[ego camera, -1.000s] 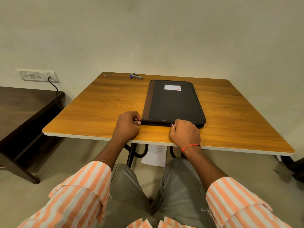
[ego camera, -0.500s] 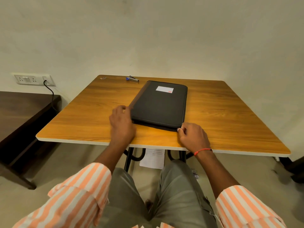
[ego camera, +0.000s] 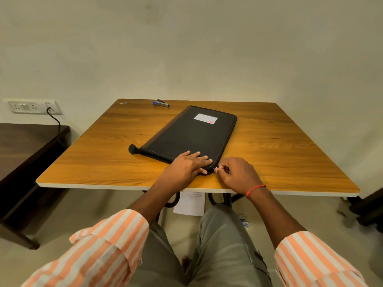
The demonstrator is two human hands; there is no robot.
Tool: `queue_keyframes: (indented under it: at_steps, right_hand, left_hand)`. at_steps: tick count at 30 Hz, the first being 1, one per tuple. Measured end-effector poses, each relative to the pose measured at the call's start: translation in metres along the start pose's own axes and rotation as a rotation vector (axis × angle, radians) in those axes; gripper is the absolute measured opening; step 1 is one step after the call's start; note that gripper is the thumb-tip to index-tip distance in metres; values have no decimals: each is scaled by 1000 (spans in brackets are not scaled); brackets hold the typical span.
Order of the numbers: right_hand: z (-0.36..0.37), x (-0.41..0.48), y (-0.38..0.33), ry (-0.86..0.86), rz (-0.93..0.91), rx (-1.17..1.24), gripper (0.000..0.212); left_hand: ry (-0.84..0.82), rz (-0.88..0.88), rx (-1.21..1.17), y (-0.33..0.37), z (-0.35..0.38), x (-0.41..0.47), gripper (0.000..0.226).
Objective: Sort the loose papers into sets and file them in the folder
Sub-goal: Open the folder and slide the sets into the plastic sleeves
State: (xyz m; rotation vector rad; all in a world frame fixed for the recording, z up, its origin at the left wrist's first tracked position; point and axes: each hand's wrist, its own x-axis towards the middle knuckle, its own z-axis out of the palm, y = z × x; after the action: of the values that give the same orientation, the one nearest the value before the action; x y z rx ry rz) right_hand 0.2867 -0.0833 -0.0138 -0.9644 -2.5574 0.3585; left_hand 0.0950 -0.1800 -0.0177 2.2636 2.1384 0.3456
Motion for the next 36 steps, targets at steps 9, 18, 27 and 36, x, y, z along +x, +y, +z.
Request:
queue_keyframes:
  at_steps: [9,18,27,36]
  right_hand:
    - [-8,35,12,-4,68,-113,26]
    - [-5,43,31,72,161,-162,24]
    - [-1,37,31,46,126,-63,28]
    - [-7,36,44,94,158,-168,26]
  left_hand:
    - [40,62,-308,-53,-12,-39,39]
    - [103,-262,-420,-133,-38,-90,39]
    - [135,-181,39,-22,-21,-12,64]
    - [110,-169,100,-21,-5,30,45]
